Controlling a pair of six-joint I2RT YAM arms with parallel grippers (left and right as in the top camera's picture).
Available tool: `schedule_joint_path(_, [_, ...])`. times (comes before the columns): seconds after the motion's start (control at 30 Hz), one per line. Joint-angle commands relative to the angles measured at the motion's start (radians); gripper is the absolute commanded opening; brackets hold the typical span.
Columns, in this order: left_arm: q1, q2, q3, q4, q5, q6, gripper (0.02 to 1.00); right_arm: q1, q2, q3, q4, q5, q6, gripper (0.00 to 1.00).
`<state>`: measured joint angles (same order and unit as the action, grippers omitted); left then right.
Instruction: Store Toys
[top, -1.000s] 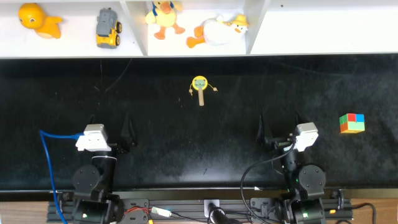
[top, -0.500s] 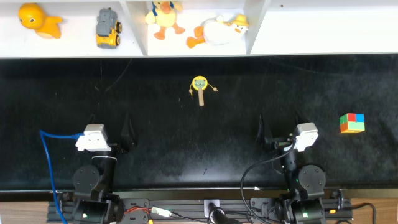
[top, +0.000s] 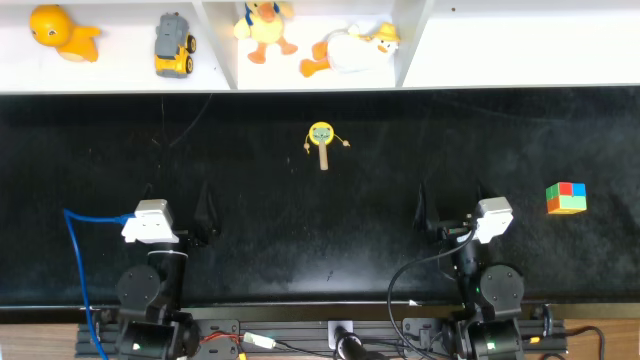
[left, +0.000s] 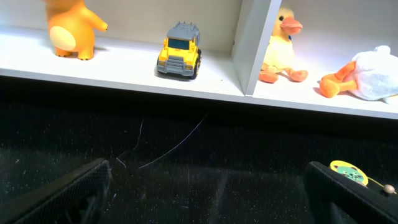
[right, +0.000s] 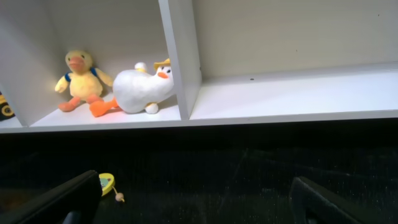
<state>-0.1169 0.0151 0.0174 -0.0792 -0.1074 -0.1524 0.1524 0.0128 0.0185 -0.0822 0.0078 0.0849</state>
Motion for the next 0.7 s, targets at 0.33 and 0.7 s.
schedule_joint_path(0.33, [0.005, -0.012, -0.01, 0.004, 0.013, 0.022, 0.996, 0.005, -0.006, -0.004, 0.024, -0.251, 0.301, 0.996])
schedule_joint_path(0.7, [0.005, -0.012, -0.01, 0.004, 0.013, 0.022, 0.998, 0.005, 0.25, 0.414, -0.316, -0.327, 0.2, 0.998])
